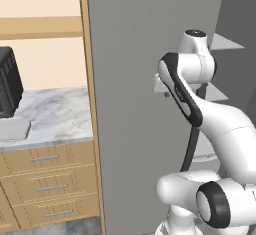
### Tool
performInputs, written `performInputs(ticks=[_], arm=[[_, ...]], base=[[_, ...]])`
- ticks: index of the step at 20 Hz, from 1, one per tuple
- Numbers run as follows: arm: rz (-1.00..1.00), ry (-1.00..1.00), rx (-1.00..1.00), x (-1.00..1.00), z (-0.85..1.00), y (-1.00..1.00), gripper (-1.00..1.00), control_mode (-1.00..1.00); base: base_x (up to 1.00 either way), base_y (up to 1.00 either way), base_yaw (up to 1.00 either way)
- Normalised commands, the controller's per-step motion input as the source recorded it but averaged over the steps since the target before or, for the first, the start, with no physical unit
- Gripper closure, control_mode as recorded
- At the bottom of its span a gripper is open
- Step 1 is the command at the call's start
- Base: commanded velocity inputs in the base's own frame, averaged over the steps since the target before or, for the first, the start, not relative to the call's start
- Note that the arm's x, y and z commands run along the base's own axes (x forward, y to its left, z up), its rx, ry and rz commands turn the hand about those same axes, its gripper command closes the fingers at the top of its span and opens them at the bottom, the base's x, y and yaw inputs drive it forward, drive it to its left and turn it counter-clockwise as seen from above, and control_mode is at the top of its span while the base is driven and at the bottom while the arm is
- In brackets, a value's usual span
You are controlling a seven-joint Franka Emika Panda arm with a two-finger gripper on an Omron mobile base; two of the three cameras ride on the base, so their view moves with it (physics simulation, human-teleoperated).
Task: Take the mushroom and broccoli out of the freezer and place them in the tupperware container on the counter. Then put the tupperware containing the vegetables back in the freezer.
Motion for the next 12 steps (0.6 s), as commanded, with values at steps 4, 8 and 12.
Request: performInputs(ticks=[4, 8, 12], arm=[[-0.01, -0.06, 0.00, -0.39, 0.00, 0.00, -1.00, -1.00], [-0.05, -0.17, 0.00, -0.80, 0.11, 0.00, -1.00, -1.00], [-0.06, -0.14, 0.00, -0.76, 0.11, -0.08, -1.00, -1.00]], base=[[0.00, 0.00, 0.00], [0.00, 0.00, 0.00], [0.00, 0.00, 0.00]])
